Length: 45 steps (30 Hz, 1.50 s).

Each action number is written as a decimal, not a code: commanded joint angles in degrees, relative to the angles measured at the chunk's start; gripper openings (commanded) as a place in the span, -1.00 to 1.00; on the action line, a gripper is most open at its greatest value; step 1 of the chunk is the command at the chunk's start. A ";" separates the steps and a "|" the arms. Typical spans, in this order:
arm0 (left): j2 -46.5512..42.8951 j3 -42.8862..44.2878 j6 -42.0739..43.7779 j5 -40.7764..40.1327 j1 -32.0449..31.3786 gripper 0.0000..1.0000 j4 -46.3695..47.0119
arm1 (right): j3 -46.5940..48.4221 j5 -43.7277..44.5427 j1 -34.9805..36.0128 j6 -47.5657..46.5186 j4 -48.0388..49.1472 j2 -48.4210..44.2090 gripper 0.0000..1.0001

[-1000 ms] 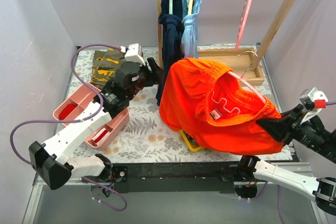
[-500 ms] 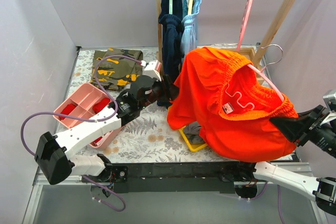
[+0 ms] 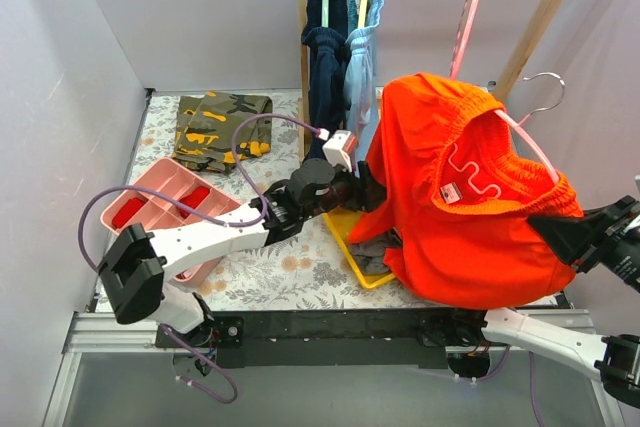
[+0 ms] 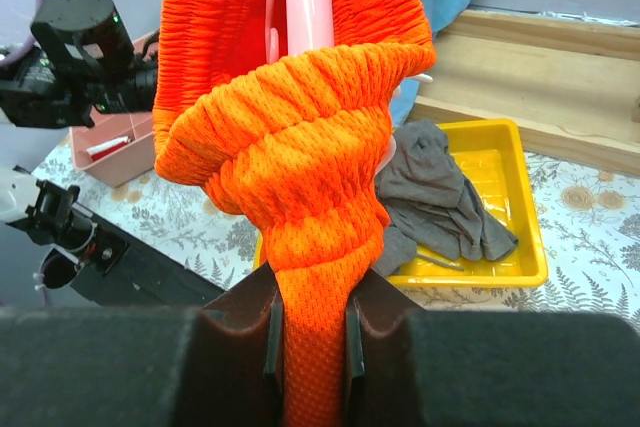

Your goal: Place the shorts on the hanger

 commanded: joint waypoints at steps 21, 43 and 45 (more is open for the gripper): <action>-10.39 4.43 5.17 -8.79 -3.32 0.25 -8.37 | -12.41 20.01 0.02 9.27 26.67 15.47 -0.97; -16.37 12.60 10.00 -10.80 -3.32 0.33 -20.67 | -5.03 41.29 0.02 5.07 28.59 28.56 -0.97; -16.02 15.05 10.00 -11.77 -3.23 0.33 -24.19 | -4.32 41.11 -0.24 1.73 32.02 30.24 -0.97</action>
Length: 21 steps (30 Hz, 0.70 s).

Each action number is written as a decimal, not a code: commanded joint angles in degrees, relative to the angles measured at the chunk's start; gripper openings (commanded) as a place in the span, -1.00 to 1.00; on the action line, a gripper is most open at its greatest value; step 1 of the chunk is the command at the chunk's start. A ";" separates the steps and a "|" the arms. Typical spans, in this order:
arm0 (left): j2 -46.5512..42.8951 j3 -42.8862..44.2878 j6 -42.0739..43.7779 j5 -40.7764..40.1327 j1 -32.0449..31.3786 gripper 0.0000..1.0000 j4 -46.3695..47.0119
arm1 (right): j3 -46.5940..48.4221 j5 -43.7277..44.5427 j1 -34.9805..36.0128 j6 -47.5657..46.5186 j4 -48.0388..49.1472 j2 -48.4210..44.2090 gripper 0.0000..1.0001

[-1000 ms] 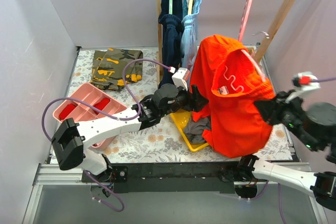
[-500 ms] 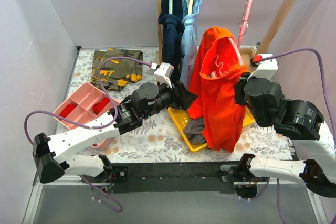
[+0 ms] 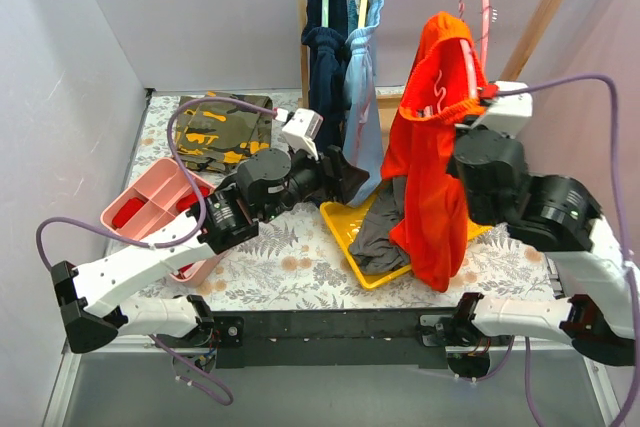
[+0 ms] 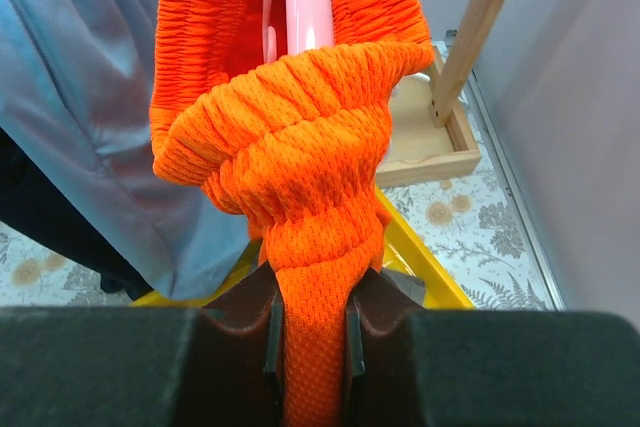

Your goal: Place the shorts on the hanger

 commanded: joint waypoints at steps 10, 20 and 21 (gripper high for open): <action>-4.53 9.12 2.91 -4.68 0.79 0.39 -13.16 | 11.05 -12.17 -13.99 -14.94 23.52 15.57 -0.97; -9.62 6.76 3.96 -6.70 1.06 0.48 -17.21 | 10.78 -21.03 -22.43 -21.53 34.16 15.84 -0.97; -10.15 6.05 3.96 -7.23 1.06 0.49 -17.38 | 10.87 -21.74 -23.05 -21.97 35.04 16.01 -0.97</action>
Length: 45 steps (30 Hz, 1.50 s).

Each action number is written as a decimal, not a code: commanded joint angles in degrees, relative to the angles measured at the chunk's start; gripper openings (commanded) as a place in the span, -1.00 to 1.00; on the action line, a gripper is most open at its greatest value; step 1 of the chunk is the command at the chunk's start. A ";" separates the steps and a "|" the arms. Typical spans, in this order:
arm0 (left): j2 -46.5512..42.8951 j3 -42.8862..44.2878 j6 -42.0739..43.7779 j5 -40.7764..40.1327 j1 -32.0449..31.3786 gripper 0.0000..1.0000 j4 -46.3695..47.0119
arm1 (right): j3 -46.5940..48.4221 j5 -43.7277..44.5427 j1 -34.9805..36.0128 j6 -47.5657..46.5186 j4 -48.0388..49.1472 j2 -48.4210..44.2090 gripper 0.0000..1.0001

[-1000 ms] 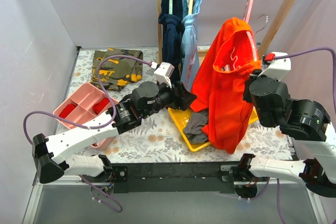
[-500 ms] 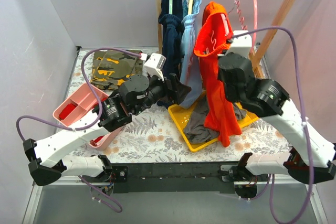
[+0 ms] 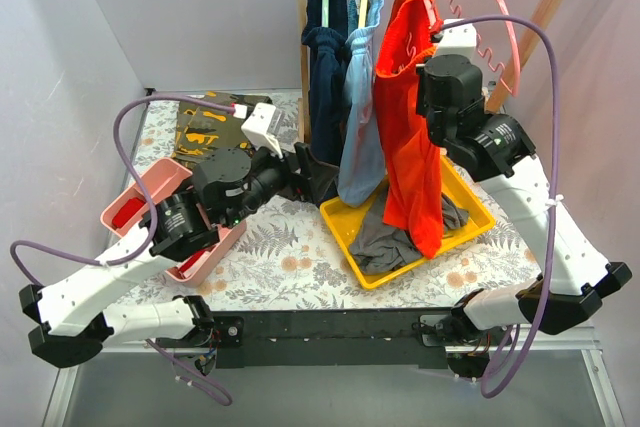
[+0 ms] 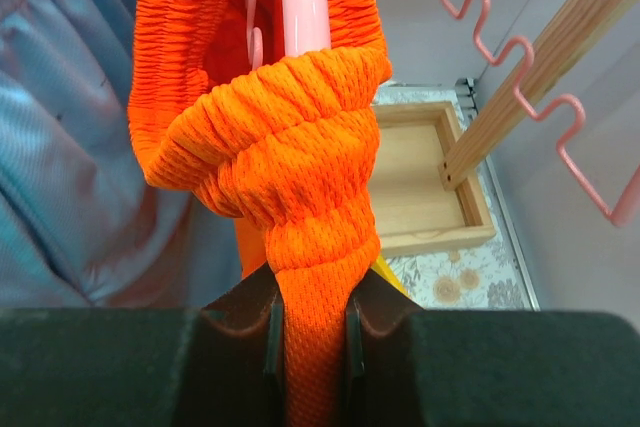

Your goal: Place the shorts on the hanger

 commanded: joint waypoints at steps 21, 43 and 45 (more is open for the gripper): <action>-6.79 -6.56 0.31 -3.11 0.34 0.53 -2.04 | 17.27 -12.58 -8.24 -8.23 16.47 8.74 -0.97; -5.91 -6.64 0.92 -2.40 0.34 0.57 -2.04 | 15.96 -10.55 -9.21 -9.55 17.53 11.83 -0.97; -5.83 -6.56 0.75 -2.05 0.34 0.58 -1.95 | 15.52 -10.91 -9.12 -9.02 16.57 11.30 -0.86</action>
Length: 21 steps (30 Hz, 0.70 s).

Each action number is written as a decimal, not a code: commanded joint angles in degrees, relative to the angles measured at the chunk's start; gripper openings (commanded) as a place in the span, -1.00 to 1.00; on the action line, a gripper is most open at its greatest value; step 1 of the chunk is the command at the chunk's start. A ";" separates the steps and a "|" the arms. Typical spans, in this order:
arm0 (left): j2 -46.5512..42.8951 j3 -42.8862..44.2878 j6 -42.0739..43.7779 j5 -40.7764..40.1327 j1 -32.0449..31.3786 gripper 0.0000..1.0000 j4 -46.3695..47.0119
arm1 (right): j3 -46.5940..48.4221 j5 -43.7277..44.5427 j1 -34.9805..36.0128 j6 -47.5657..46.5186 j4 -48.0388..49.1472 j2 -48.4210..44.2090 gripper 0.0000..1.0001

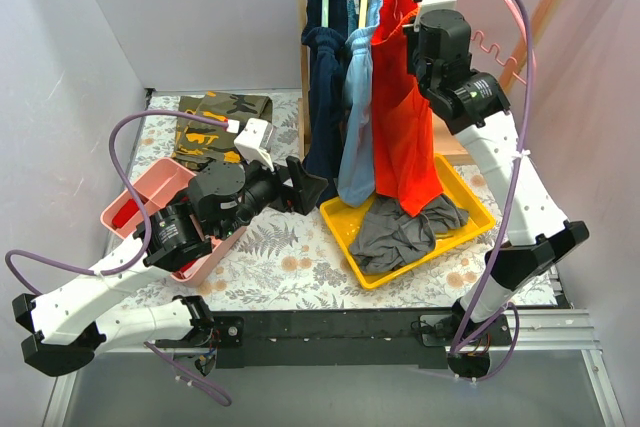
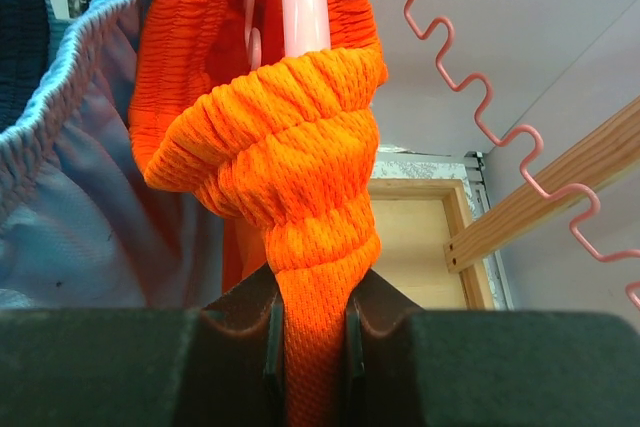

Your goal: Place the shorts on the hanger

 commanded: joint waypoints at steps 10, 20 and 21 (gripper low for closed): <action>-0.71 -0.11 0.35 0.46 0.36 0.63 -0.57 | -9.21 -4.74 -0.14 5.23 7.51 -12.08 0.24; -1.94 -0.64 0.44 1.25 0.27 0.65 -0.75 | -33.79 -10.29 -0.14 13.48 5.13 -29.89 0.42; -1.86 -0.55 0.53 1.25 0.36 0.65 -0.92 | -36.28 -10.37 -0.14 14.80 5.31 -31.58 0.43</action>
